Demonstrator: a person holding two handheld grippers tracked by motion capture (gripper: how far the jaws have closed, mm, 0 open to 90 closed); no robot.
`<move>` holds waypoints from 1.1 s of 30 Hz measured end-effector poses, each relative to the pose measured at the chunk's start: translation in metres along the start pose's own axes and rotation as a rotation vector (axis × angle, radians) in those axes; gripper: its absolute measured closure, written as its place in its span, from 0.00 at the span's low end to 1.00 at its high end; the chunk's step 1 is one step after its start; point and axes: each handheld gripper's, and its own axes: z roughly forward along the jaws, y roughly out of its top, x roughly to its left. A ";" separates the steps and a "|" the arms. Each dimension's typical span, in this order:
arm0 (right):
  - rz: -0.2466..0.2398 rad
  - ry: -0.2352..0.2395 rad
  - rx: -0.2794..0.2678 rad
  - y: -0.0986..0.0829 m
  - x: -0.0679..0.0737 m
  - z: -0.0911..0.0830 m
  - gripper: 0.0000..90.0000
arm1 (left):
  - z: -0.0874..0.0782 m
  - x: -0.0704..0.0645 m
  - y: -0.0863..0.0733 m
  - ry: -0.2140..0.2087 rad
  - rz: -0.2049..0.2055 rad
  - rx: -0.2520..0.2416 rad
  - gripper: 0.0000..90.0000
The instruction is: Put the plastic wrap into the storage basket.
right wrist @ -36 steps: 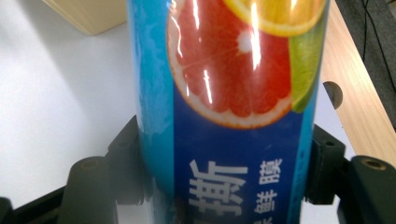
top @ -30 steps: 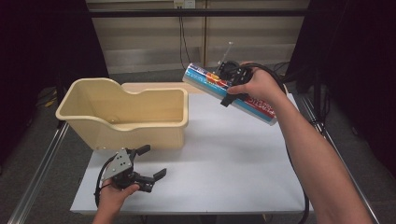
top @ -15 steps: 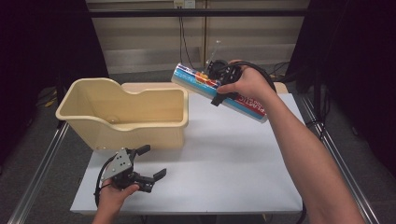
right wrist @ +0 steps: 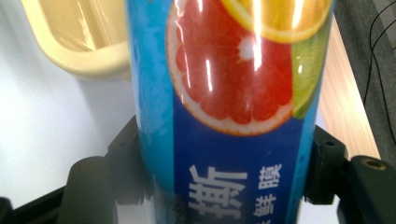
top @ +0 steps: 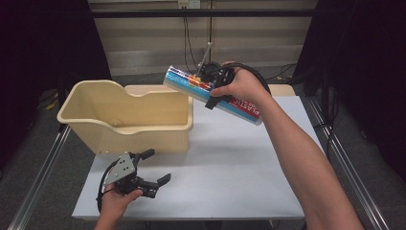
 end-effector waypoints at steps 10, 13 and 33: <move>-0.040 0.005 -0.009 0.015 0.008 0.008 0.35 | 0.000 0.000 0.000 -0.006 0.000 0.003 0.02; -0.045 0.005 -0.009 0.018 0.009 0.008 0.35 | 0.000 0.001 0.000 -0.009 0.000 0.001 0.02; -0.107 0.022 -0.019 0.049 0.020 0.027 0.35 | -0.001 0.001 0.000 -0.007 0.000 0.004 0.02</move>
